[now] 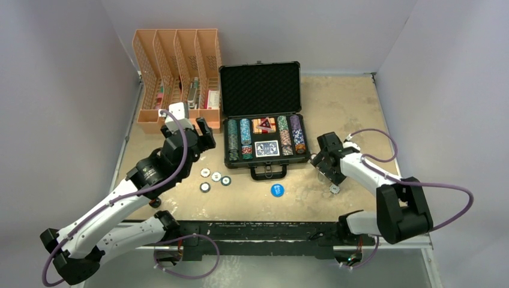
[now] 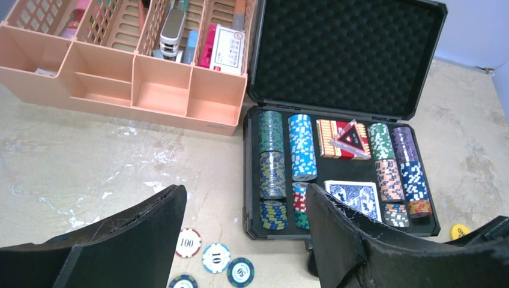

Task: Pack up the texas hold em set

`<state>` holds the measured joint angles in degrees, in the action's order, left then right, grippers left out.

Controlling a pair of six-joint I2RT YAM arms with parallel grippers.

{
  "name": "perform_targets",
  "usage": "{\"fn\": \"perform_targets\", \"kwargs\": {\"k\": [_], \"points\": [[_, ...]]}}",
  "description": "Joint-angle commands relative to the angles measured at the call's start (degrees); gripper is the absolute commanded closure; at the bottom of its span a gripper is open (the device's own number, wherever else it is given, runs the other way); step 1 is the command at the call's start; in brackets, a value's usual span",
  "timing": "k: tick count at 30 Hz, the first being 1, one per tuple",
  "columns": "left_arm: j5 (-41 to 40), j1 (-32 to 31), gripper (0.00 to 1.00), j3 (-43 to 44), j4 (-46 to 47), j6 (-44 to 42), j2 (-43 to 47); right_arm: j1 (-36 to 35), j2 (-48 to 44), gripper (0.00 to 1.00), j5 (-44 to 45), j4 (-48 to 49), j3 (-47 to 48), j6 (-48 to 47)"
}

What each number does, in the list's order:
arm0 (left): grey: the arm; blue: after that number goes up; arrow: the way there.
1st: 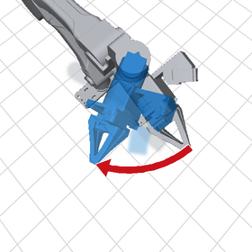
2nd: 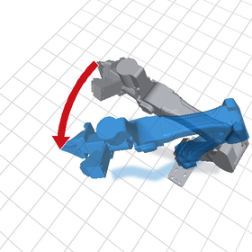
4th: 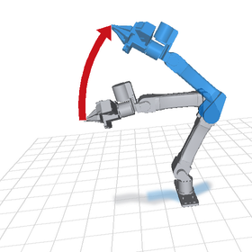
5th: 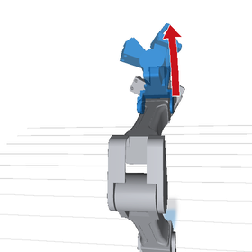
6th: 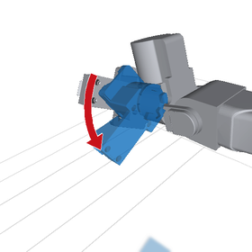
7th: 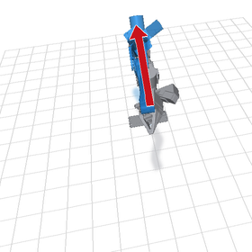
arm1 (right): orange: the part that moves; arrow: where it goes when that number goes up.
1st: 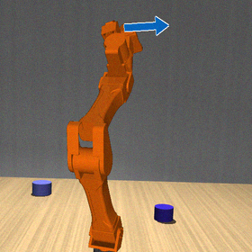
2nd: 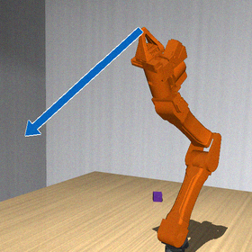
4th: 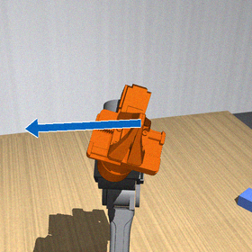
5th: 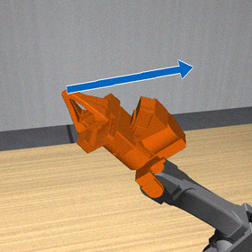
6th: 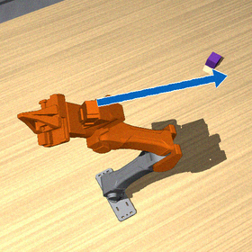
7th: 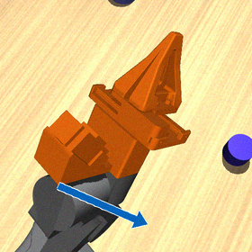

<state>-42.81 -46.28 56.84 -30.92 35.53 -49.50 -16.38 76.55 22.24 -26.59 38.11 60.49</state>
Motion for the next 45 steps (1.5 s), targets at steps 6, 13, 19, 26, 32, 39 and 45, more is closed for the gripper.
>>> {"fn": "perform_targets", "kwargs": {"k": [6,13,19,26,32,39,45], "points": [[-0.9,-0.1,0.28,-3.1,3.7,1.3,3.9,0.0,-4.2,0.16,-0.6,1.2,-2.8,1.5],[-1.7,-0.1,0.28,-3.0,3.1,1.6,3.8,-0.1,-0.7,0.26,-0.5,2.8,-2.1,-0.3],[-1.9,-0.1,0.28,-3.2,3.1,1.8,4.0,0.0,2.5,0.34,-1.3,6.5,-2.5,-3.2],[-1.3,-0.1,0.28,-2.7,3.2,1.2,2.9,0.0,4.2,0.42,0.2,5.7,-0.4,-6.7],[-2.9,-0.1,0.28,-1.3,3.2,0.5,1.1,-0.1,-3.6,0.47,1.6,0.3,3.6,-8.7],[-0.9,-0.1,0.28,-0.1,3.5,-0.3,-1.2,-0.3,-3.2,0.25,-3.0,0.2,2.8,-12.1],[-0.9,-0.1,0.28,-0.8,4.0,-0.2,-0.3,-1.3,-0.3,0.23,-4.2,-0.9,3.1,-11.8]]}}
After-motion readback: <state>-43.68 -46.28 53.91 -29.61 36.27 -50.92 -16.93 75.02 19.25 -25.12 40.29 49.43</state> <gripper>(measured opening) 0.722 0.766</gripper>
